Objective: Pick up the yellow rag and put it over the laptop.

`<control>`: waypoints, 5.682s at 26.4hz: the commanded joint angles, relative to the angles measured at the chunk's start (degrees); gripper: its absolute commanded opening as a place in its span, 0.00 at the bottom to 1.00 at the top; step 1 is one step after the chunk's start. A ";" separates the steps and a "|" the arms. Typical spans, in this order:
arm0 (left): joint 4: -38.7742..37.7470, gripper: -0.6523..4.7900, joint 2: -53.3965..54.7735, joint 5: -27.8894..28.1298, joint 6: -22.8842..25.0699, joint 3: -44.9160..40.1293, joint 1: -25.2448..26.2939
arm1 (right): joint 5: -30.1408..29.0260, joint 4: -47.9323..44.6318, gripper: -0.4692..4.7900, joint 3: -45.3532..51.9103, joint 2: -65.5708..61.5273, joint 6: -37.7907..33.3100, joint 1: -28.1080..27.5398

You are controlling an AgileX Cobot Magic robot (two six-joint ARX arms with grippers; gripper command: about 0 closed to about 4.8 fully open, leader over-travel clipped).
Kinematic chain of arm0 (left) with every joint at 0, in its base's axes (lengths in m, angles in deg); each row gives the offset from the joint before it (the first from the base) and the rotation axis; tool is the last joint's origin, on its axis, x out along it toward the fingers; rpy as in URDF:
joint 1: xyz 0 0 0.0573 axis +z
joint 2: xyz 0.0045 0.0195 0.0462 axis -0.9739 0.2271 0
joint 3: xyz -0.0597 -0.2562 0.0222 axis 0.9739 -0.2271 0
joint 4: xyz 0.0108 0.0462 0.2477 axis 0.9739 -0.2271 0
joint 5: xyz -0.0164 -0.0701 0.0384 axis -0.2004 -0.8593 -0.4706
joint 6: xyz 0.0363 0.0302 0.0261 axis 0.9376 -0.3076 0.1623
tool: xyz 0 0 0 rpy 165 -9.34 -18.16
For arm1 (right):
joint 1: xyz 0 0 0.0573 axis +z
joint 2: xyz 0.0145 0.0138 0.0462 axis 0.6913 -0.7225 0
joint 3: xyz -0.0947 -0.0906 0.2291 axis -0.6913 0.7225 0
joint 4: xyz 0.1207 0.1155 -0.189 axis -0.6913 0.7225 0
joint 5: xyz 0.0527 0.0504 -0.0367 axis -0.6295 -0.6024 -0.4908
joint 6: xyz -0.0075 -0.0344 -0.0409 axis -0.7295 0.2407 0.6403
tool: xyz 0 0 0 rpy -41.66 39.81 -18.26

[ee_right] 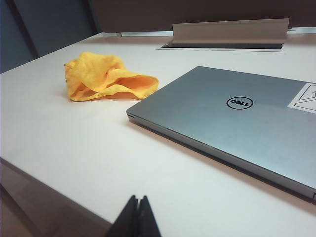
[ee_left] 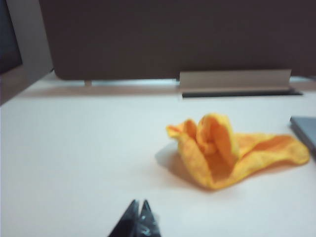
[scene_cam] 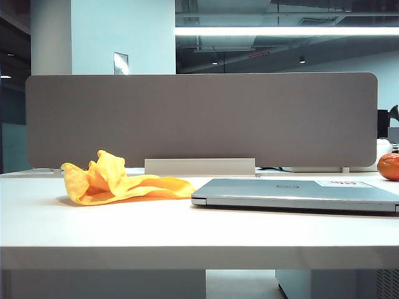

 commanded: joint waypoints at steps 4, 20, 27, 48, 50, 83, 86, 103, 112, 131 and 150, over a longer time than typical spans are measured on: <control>8.90 0.11 0.07 -1.27 -10.08 1.11 0.11 | -0.28 -0.96 0.08 0.33 0.11 -0.02 0.02; 2.40 0.11 20.39 -2.64 -10.45 16.37 0.11 | -0.28 -0.96 0.08 0.33 0.11 -0.02 0.02; 4.57 0.11 37.44 -4.61 -10.45 22.67 0.09 | -0.15 -0.96 0.08 0.33 0.11 0.00 0.02; 9.73 0.47 75.47 -6.40 -10.45 39.50 -3.34 | -0.07 -0.74 0.08 0.33 0.11 0.00 0.02; 9.81 0.47 77.96 -6.45 -10.45 40.98 -4.15 | -0.02 -0.72 0.08 0.33 0.11 0.00 0.02; 20.55 1.00 101.90 -12.17 -21.88 52.17 -8.09 | 0.96 -0.28 0.08 0.33 0.11 0.00 -0.02; 22.47 1.00 102.88 -9.18 -21.46 52.17 -9.88 | 0.96 -0.28 0.08 0.33 0.11 0.00 0.00; 27.69 0.29 108.08 -5.79 -21.33 52.89 -11.69 | 0.96 -0.20 0.08 0.33 0.11 0.00 0.00; 35.65 0.11 106.36 -11.78 -21.57 53.11 -11.78 | 0.96 -0.17 0.08 0.33 0.11 0.00 0.00; 55.01 0.11 99.84 -16.98 -21.79 54.82 -19.15 | 0.96 -0.17 0.08 0.33 0.11 0.00 0.02; 35.01 0.11 105.85 -15.04 -18.34 78.84 -31.50 | 0.94 -0.17 0.08 0.33 0.11 0.00 0.02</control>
